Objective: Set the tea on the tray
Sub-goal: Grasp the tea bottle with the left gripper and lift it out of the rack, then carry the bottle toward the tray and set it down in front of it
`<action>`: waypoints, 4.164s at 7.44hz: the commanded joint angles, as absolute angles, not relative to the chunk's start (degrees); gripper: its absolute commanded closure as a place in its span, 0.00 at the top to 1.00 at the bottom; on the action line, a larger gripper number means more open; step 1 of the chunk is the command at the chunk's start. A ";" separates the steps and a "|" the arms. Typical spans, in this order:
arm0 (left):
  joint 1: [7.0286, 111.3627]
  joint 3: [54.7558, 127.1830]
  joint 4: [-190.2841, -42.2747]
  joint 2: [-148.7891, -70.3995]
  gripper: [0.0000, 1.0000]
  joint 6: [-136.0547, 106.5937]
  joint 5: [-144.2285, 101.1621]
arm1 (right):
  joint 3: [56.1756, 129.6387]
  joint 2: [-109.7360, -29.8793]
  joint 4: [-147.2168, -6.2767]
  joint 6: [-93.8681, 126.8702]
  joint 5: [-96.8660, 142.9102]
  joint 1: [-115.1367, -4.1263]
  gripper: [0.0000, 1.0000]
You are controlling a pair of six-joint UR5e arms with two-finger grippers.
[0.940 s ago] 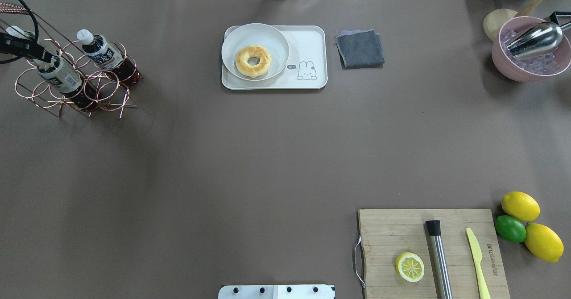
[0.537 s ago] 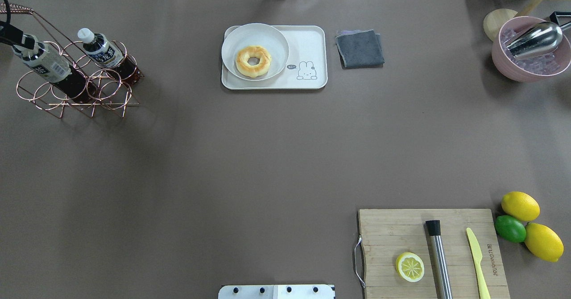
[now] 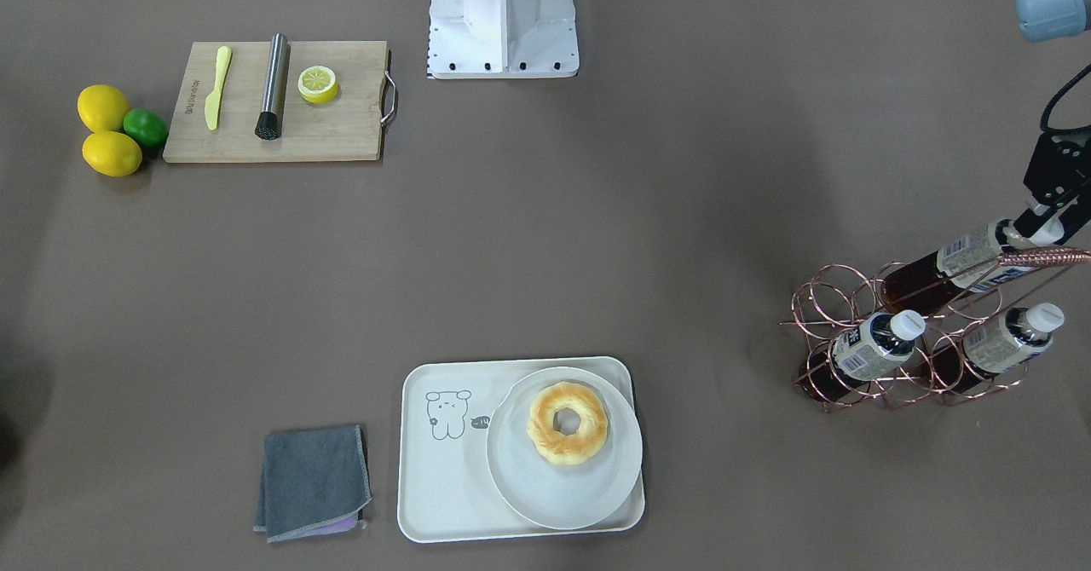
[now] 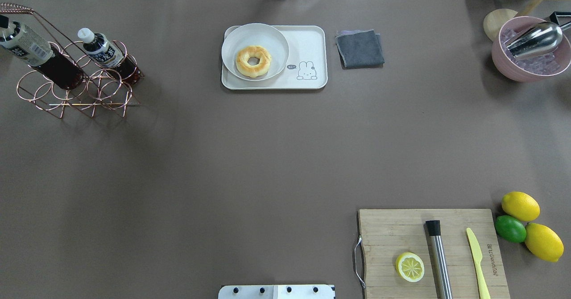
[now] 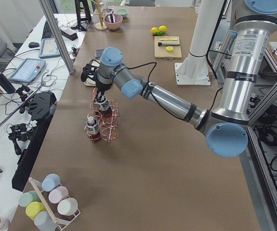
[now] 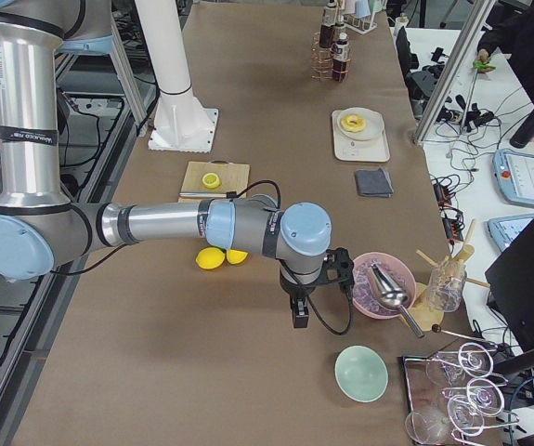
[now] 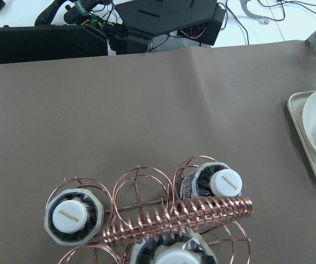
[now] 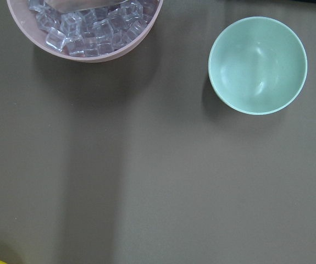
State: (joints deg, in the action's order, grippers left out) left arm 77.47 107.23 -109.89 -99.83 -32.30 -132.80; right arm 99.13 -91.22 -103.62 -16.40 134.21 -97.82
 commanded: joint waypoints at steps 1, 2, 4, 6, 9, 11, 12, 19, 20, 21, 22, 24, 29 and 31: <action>79.62 112.31 -106.71 -99.67 0.00 -32.26 -134.29 | 99.05 -91.14 -103.62 -16.43 134.21 -97.82 1.00; 79.89 113.98 -105.13 -99.67 0.00 -32.26 -134.30 | 98.97 -91.23 -103.62 -16.35 134.21 -97.82 1.00; 78.93 121.41 -96.83 -99.49 0.00 -32.34 -134.21 | 99.14 -91.32 -103.62 -16.43 134.21 -97.82 1.00; 76.48 129.00 -89.06 -99.32 0.00 -33.56 -133.69 | 99.05 -91.23 -103.62 -16.43 134.21 -97.82 1.00; 68.22 131.75 -84.32 -104.28 0.00 -42.96 -129.29 | 99.23 -91.41 -104.24 -16.44 134.21 -97.91 1.00; 65.06 133.85 -65.93 -117.79 0.00 -44.03 -126.76 | 99.05 -91.32 -104.24 -16.44 134.21 -98.26 1.00; 62.43 133.86 -60.00 -123.26 0.00 -46.03 -123.26 | 98.70 -91.23 -104.24 -16.44 134.12 -98.26 1.00; 43.43 121.74 -54.76 -140.35 0.00 -59.32 -107.15 | 98.53 -91.05 -104.24 -16.44 133.95 -98.26 1.00; 40.98 118.86 -54.84 -142.36 0.00 -61.68 -104.96 | 98.61 -91.14 -104.15 -16.44 133.95 -98.26 1.00; 37.04 116.39 -55.28 -144.21 0.00 -62.92 -101.55 | 98.61 -91.23 -104.15 -16.44 134.03 -98.26 1.00; 35.35 115.32 -57.02 -144.49 0.00 -64.50 -101.17 | 98.61 -91.23 -104.15 -16.44 134.03 -98.26 1.00; 33.32 110.50 -64.30 -144.49 0.00 -67.22 -100.29 | 98.61 -91.40 -104.15 -16.52 133.95 -98.26 1.00; 26.02 105.74 -71.98 -142.48 0.00 -69.35 -90.80 | 98.61 -91.58 -104.24 -16.52 133.86 -99.05 1.00; 25.31 105.64 -77.76 -138.36 0.00 -69.35 -90.70 | 98.61 -91.58 -104.24 -16.52 133.86 -99.32 1.00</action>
